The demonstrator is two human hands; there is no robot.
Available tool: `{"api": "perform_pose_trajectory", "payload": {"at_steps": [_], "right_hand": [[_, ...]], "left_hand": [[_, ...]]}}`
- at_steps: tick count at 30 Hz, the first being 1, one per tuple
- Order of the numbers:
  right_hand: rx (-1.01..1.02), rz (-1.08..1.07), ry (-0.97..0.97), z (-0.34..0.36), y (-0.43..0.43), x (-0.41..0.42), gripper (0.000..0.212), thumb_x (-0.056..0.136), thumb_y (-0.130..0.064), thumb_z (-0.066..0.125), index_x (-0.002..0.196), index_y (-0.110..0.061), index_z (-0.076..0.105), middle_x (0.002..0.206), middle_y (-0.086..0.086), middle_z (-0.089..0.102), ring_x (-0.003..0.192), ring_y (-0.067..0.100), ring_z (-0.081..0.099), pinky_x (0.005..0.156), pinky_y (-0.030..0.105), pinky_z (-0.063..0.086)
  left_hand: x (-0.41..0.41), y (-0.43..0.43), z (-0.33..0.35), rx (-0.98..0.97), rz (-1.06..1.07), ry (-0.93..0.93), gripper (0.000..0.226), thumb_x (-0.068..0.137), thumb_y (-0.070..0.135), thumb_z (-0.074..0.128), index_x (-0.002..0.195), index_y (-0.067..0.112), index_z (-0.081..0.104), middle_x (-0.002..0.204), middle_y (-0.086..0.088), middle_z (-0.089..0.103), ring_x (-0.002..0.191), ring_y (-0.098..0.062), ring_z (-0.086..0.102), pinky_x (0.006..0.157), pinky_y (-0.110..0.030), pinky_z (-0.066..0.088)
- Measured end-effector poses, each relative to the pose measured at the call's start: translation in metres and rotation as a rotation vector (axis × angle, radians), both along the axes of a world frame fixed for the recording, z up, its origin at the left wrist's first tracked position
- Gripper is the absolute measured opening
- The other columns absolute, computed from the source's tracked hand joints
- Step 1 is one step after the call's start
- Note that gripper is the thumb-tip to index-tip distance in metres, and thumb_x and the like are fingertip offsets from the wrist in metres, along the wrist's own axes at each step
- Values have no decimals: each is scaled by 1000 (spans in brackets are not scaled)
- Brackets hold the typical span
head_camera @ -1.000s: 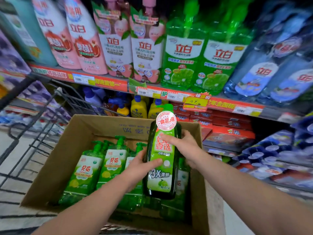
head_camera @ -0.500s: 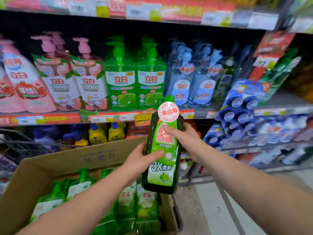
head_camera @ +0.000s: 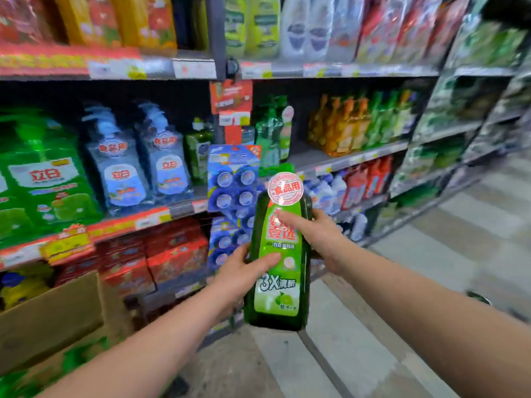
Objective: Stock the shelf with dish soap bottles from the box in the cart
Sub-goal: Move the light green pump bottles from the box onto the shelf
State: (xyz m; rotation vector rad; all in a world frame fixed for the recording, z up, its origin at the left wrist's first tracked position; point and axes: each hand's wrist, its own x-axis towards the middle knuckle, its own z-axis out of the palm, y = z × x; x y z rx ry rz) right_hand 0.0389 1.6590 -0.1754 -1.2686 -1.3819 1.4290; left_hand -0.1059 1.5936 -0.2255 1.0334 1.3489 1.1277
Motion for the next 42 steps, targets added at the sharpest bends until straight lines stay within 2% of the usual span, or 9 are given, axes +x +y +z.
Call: {"api": "perform_pose_trajectory", "payload": {"at_steps": [5, 12, 19, 29, 33, 35, 38, 40, 42], "right_hand": [[45, -97, 5, 16, 13, 111, 27, 78, -25, 77, 99, -20, 60, 94, -3, 72, 77, 8, 68, 60, 18, 54], [55, -256, -7, 24, 35, 204, 66, 69, -38, 83, 124, -14, 53, 116, 3, 68, 99, 20, 68, 90, 39, 55], [51, -357, 37, 24, 76, 263, 72, 68, -39, 83, 127, -12, 52, 114, 4, 69, 93, 19, 69, 77, 32, 57], [35, -412, 0, 24, 203, 312, 64, 70, -42, 80, 122, -16, 53, 106, 2, 71, 86, 17, 70, 61, 29, 54], [46, -386, 0, 27, 265, 317, 30, 76, -37, 76, 95, -25, 56, 94, -5, 69, 78, 10, 67, 58, 25, 50], [49, -360, 14, 25, 293, 316, 27, 78, -36, 75, 95, -25, 57, 93, -6, 69, 78, 9, 67, 56, 23, 50], [14, -346, 1, 19, 333, 310, 68, 67, -47, 81, 122, -19, 53, 110, 0, 69, 93, 16, 68, 71, 31, 58], [7, -326, -26, 18, 357, 302, 103, 50, -61, 84, 136, -20, 44, 125, 3, 64, 109, 23, 64, 93, 45, 53], [-1, -285, -36, 15, 384, 298, 125, 35, -70, 83, 140, -18, 39, 130, 4, 60, 115, 25, 61, 99, 48, 49]], "left_hand": [[106, 34, 11, 27, -107, -42, 54, 65, 42, 79, 111, 21, 61, 95, 2, 73, 76, -8, 72, 68, -23, 57], [196, 65, 28, 50, -241, -36, 41, 82, 28, 68, 119, 16, 56, 96, 2, 71, 66, -3, 71, 51, -14, 51], [251, 120, 30, 82, -351, -22, 50, 76, 33, 71, 121, 17, 58, 105, -5, 73, 87, -20, 72, 70, -29, 58], [300, 262, 24, 48, -416, -120, 29, 81, 25, 70, 108, 22, 61, 100, -8, 74, 86, -23, 72, 77, -36, 58], [302, 328, 26, 68, -398, -33, 44, 72, 40, 77, 109, 24, 60, 102, -3, 73, 89, -21, 72, 86, -42, 56], [299, 358, 26, 73, -387, -9, 34, 75, 37, 76, 103, 26, 60, 102, -2, 73, 88, -20, 71, 84, -38, 56], [295, 392, 20, 58, -356, 31, 24, 80, 35, 71, 100, 28, 61, 99, 2, 73, 86, -17, 71, 80, -34, 56], [292, 410, 17, 50, -317, 6, 30, 80, 35, 71, 105, 27, 59, 101, 0, 72, 86, -17, 71, 77, -32, 56], [288, 428, 16, 33, -274, -20, 34, 80, 34, 71, 110, 25, 58, 101, -2, 72, 83, -16, 72, 69, -27, 56]]}}
